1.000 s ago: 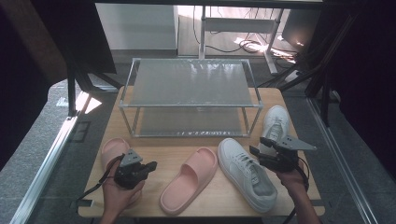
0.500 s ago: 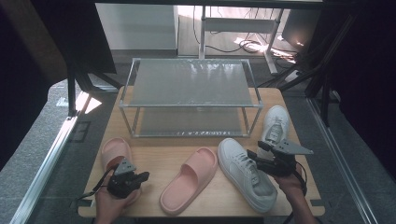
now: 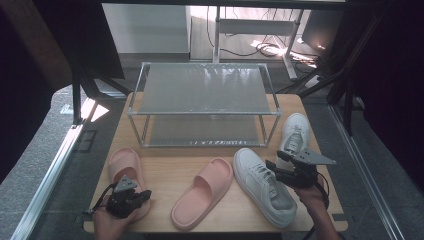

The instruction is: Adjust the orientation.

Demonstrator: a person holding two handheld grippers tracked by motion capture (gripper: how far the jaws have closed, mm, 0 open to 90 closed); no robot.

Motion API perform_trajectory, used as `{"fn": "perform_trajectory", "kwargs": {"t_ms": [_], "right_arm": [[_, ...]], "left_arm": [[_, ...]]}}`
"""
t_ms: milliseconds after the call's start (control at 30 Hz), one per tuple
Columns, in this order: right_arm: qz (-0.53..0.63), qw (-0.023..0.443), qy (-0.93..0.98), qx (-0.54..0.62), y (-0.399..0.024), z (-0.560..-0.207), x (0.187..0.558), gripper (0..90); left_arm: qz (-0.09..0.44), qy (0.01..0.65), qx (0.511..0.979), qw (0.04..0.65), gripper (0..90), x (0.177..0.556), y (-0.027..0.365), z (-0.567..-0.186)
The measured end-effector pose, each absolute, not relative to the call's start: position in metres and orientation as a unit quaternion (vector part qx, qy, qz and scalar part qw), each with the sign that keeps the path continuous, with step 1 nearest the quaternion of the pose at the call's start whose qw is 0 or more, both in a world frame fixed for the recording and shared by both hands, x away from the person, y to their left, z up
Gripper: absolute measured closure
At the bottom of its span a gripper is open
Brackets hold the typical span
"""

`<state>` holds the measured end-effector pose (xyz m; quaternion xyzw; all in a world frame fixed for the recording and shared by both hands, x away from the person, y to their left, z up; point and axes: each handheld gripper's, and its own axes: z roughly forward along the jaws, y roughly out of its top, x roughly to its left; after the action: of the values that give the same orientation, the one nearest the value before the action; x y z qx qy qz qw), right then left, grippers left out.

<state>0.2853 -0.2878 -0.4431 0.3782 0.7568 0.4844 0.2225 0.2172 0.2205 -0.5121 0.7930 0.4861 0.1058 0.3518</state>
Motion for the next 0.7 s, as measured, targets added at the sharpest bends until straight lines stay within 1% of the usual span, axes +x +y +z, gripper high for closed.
{"fn": "perform_trajectory", "kwargs": {"t_ms": [167, 300, 700], "right_arm": [[0.485, 0.225, 0.756, 0.379, -0.29, -0.443, 0.285, 42.1], [0.485, 0.226, 0.754, 0.381, -0.292, -0.443, 0.285, 42.1], [0.484, 0.229, 0.752, 0.385, -0.294, -0.441, 0.285, 42.1]], "left_arm": [[0.111, 0.489, 0.794, 0.343, 90.0, 0.209, 0.227, -0.511], [0.099, 0.501, 0.782, 0.357, 90.0, 0.201, 0.239, -0.513], [0.101, 0.509, 0.78, 0.35, 89.9, 0.189, 0.259, -0.511]]}}
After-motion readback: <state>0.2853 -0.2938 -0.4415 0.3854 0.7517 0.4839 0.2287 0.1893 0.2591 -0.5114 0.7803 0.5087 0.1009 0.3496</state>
